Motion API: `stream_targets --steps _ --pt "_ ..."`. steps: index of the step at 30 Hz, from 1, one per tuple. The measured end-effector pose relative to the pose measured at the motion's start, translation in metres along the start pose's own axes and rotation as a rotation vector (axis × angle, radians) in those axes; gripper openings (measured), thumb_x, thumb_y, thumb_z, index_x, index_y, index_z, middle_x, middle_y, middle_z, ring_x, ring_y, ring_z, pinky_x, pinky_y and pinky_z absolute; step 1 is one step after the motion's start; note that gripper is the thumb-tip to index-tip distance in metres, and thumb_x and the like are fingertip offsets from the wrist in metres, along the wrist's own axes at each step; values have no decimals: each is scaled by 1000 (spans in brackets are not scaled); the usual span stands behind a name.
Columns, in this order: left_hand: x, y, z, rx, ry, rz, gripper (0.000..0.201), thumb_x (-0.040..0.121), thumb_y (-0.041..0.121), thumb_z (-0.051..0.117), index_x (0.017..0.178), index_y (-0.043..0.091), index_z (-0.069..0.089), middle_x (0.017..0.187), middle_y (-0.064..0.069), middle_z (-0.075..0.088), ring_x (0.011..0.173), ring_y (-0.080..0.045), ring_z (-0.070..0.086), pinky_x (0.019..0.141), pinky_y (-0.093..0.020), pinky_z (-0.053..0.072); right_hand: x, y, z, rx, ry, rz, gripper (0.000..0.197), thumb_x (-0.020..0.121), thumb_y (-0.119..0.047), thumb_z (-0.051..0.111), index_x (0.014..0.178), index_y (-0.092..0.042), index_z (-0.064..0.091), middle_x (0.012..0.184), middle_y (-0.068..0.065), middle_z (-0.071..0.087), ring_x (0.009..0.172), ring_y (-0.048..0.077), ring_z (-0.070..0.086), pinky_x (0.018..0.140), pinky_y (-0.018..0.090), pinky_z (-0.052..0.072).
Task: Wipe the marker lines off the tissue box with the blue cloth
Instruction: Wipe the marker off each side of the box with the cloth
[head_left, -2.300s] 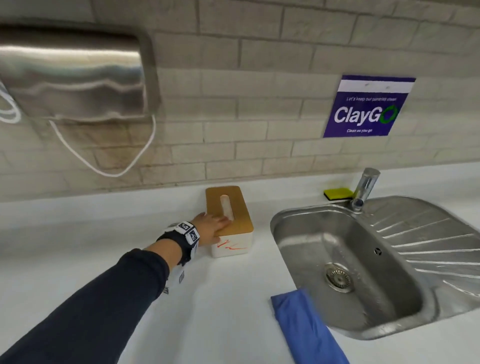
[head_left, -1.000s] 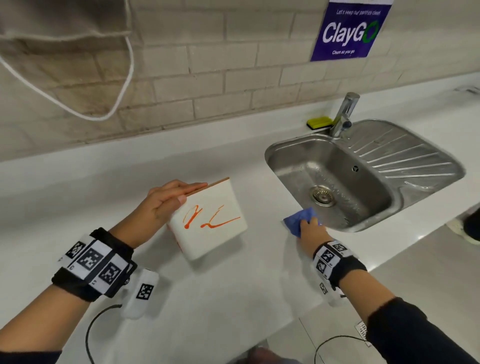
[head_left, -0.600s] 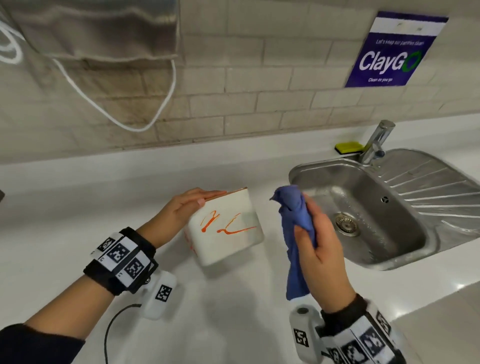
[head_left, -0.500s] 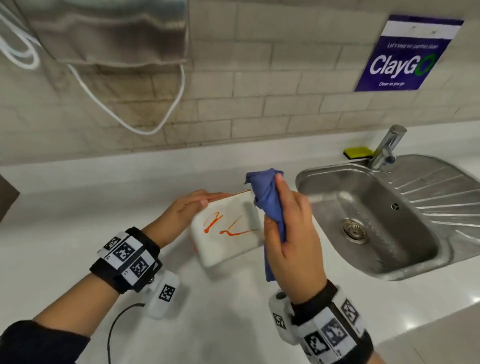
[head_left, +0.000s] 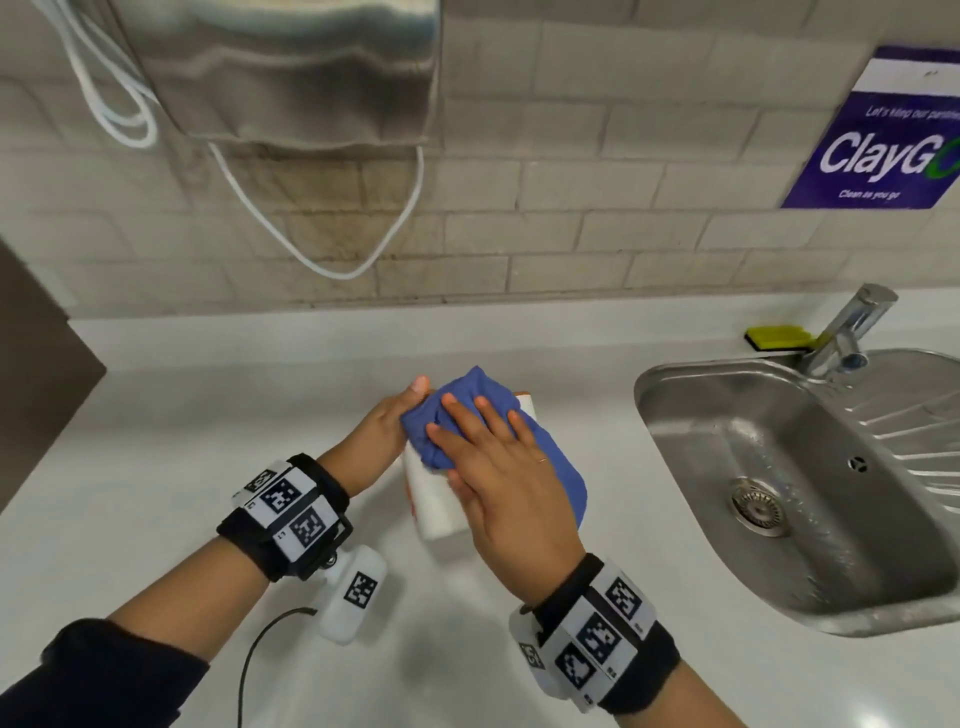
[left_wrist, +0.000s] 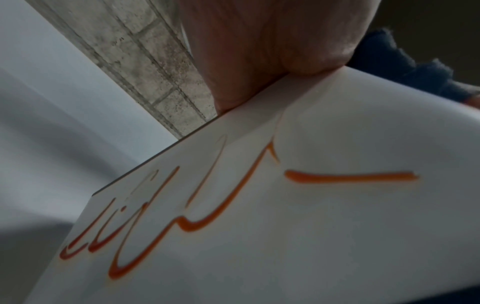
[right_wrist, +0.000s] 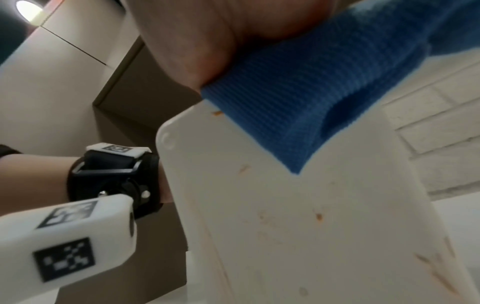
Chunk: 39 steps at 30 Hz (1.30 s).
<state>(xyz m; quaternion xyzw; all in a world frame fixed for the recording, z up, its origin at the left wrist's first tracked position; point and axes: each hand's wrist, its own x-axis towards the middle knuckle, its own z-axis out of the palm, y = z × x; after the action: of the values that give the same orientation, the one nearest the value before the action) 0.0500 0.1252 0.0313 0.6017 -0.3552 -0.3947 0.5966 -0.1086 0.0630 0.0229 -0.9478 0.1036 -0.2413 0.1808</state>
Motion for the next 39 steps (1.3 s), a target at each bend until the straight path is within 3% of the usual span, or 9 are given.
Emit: stream_targets --steps 5,8,10,14,19,22,29,35,39 --pt "-1 -6 -10 170 -80 61 88 66 85 40 96 6 67 84 5 73 82 -8 66 76 -17 50 -4 6 4 -213 -10 -196 33 94 -48 33 120 -39 53 133 -5 55 120 23 41 100 38 27" --pt "-5 3 -3 222 -110 84 51 86 63 28 102 34 67 101 26 71 106 3 61 89 -8 41 -8 10 3 -169 41 -289 23 95 -41 38 104 -37 58 122 -12 55 105 18 44 85 32 31" --pt "-7 4 -1 186 -130 56 44 91 43 26 106 30 65 101 28 70 105 4 61 86 -6 41 -8 16 1 -126 46 -299 25 97 -43 33 97 -35 57 118 -14 47 99 16 43 81 31 32" --pt "-11 3 0 168 -122 94 41 95 44 33 112 25 65 107 20 71 103 -2 63 83 -10 44 -8 25 -10 -100 133 -105 21 93 -42 39 86 -30 54 105 -9 51 87 21 46 75 39 38" --pt "-17 -17 8 232 -123 216 62 74 75 47 115 31 64 103 -22 56 99 -31 57 89 -35 42 -2 12 -12 -65 282 163 22 90 -36 40 86 -25 59 103 -2 58 86 23 48 77 37 38" --pt "-27 -23 21 231 -136 259 57 73 75 48 107 32 65 102 -19 55 100 -31 57 90 -41 44 -18 3 2 -131 295 43 31 96 -42 31 94 -25 56 109 -6 47 88 19 43 80 32 33" --pt "-32 -33 26 464 -147 339 59 80 73 36 128 40 48 101 21 52 101 -5 50 90 -13 36 -67 53 7 -223 222 -523 22 96 -39 37 87 -24 50 105 1 46 84 21 43 73 34 33" --pt "-33 -35 30 517 -106 344 58 83 70 35 130 38 46 112 -3 56 109 -8 49 97 -17 35 -42 58 10 -27 481 -57 36 98 -36 28 75 -20 49 94 -1 49 76 23 46 68 36 36" --pt "-30 -28 20 432 -70 302 52 85 66 36 124 38 54 106 12 58 108 -13 55 95 -20 40 -34 23 31 -66 484 -205 30 96 -35 34 77 -20 51 99 -1 50 76 23 47 68 34 36"
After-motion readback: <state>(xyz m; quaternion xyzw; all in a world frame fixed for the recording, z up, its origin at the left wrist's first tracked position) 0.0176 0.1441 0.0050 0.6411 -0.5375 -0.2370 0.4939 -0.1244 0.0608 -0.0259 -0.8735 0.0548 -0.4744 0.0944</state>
